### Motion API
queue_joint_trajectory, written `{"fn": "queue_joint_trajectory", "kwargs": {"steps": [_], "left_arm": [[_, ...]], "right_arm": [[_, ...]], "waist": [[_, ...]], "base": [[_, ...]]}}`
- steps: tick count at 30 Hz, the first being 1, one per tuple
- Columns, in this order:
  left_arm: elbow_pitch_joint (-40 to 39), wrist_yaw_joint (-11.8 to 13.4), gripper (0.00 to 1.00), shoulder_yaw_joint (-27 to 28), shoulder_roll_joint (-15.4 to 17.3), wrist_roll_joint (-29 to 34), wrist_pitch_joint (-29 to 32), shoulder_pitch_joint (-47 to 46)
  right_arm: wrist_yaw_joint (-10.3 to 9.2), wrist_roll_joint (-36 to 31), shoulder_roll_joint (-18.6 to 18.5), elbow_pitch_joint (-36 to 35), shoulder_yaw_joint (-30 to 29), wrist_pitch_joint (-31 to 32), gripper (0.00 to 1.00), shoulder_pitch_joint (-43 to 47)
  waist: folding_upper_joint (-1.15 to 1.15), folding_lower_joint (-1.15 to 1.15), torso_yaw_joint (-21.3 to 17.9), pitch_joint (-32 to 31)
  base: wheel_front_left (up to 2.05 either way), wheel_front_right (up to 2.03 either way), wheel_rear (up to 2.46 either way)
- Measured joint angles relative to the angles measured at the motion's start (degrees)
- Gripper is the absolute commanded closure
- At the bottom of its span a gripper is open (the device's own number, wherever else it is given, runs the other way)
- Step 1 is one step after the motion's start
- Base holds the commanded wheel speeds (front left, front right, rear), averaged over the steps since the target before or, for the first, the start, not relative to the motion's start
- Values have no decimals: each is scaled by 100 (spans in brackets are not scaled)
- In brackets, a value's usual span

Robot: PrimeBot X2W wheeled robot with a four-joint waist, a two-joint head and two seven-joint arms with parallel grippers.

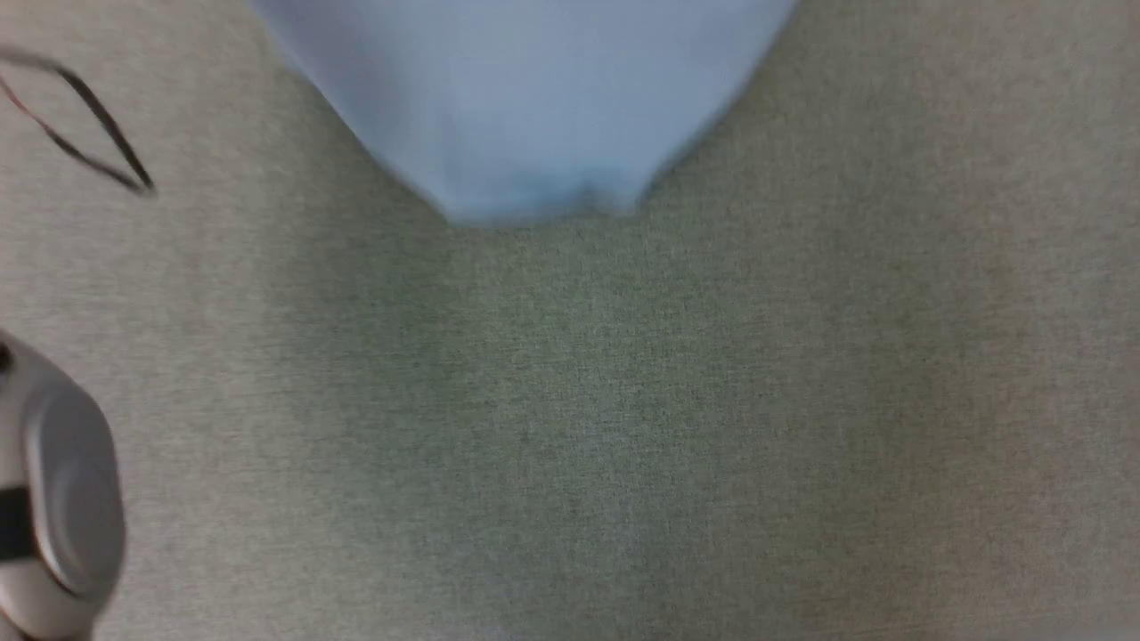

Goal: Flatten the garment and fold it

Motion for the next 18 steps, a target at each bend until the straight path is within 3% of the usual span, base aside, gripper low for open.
{"fn": "queue_joint_trajectory", "kwargs": {"steps": [4,9,13,18], "left_arm": [[348,-65,100,232,-32,-22,-528,-721],[669,-375,100,420,-71,-58,-1152,-1393],[966,-665,100,214,-115,-90,-1033,-1432],[1437,-861,100,-160,-111,68,-755,-626]], "right_arm": [[0,-215,156,182,-258,-559,100,-802],[7,-748,299,367,-458,-1308,100,-1446],[7,-832,309,656,-452,-1546,100,-1549],[5,-614,223,1036,-297,-1647,100,-1120]], "waist": [[0,0,-73,317],[0,-1,-153,606],[0,-1,-150,727],[0,-1,-37,725]], "base": [[0,0,0],[0,0,0],[0,0,0],[0,0,0]]}}
